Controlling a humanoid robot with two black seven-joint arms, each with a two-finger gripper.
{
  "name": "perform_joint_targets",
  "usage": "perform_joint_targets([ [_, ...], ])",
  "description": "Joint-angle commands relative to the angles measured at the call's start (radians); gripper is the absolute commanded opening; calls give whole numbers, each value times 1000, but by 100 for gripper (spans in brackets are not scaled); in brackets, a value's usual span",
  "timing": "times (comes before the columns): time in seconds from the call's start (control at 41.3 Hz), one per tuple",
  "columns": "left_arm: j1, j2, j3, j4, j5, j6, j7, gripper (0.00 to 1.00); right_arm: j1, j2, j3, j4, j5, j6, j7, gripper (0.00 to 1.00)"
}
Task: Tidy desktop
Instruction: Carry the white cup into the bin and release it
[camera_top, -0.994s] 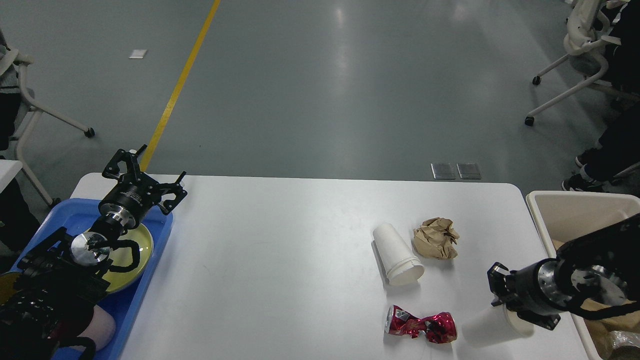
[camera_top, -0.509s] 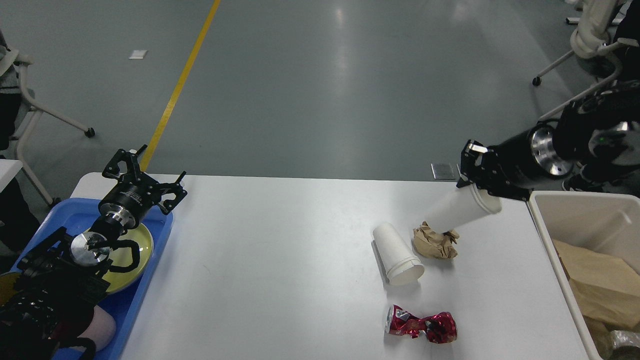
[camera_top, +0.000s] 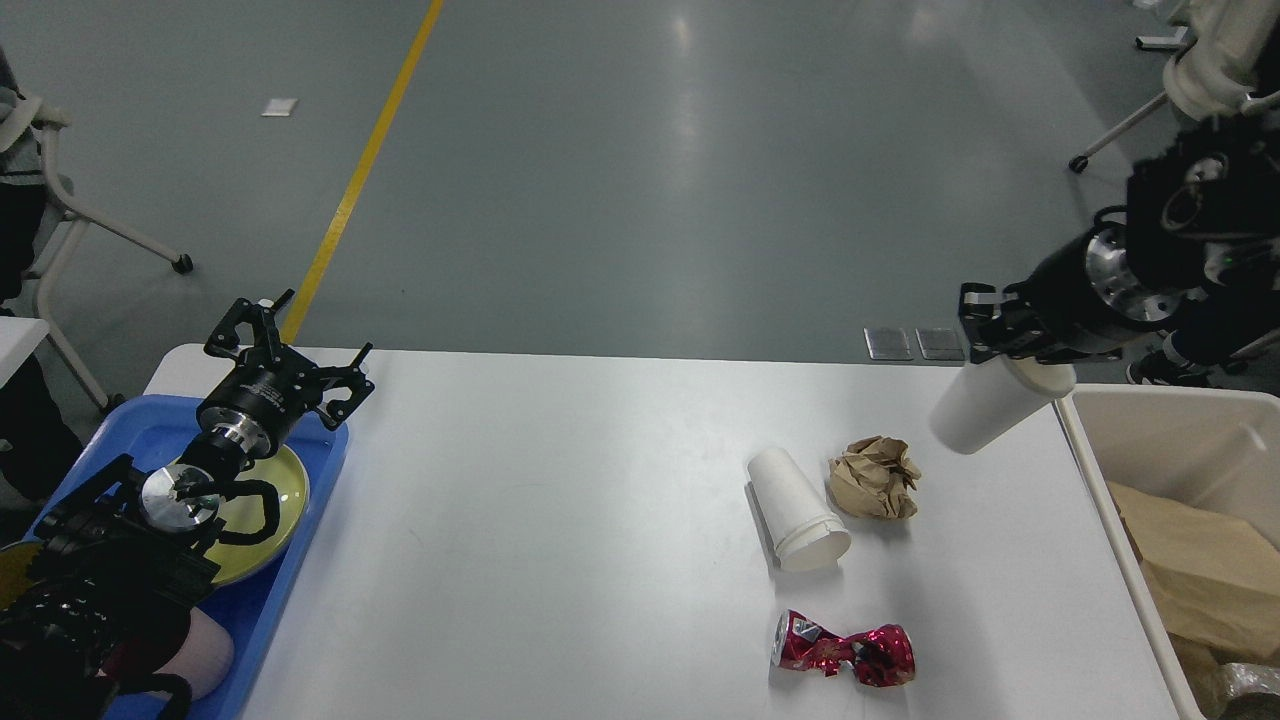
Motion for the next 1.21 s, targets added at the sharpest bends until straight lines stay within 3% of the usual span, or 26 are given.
perform_joint_targets([
  [0.0, 0, 0, 0, 0, 1, 0, 0, 100, -213, -28, -69, -249, -30, -82, -1, 0],
  [0.218, 0, 0, 0, 2, 0, 0, 0, 100, -641, -40, -84, -653, -26, -214, -5, 0],
  [0.267, 0, 0, 0, 0, 0, 0, 0, 100, -814, -40, -81, -832, -17, -254, -9, 0],
  [0.412, 0, 0, 0, 2, 1, 0, 0, 100, -1127, -11, -46, -1235, 51, -258, -28, 0],
  [0.485, 0, 0, 0, 0, 0, 0, 0, 100, -1247, 53, -44, -1353, 111, -261, -45, 0],
  [0.509, 0, 0, 0, 2, 0, 0, 0, 100, -1261, 60, -44, -1358, 121, -268, -56, 4],
  [0.533, 0, 0, 0, 2, 0, 0, 0, 100, -1266, 66, -43, -1358, 129, -268, -64, 40],
  [0.557, 0, 0, 0, 0, 0, 0, -2, 100, -1270, 67, -43, -1360, 132, -268, -70, 99],
  [0.606, 0, 0, 0, 2, 0, 0, 0, 100, -1278, 70, -44, -1360, 131, -271, -78, 95],
  [0.63, 2, 0, 0, 2, 1, 0, 0, 100, -1278, 72, -43, -1358, 132, -271, -79, 100],
  [0.969, 0, 0, 0, 2, 0, 0, -2, 100, -1254, 81, -41, -1366, 132, -271, -79, 100],
  [1.188, 0, 0, 0, 2, 0, 0, -2, 100, -1088, 93, 23, -1349, 138, -263, -79, 100],
])
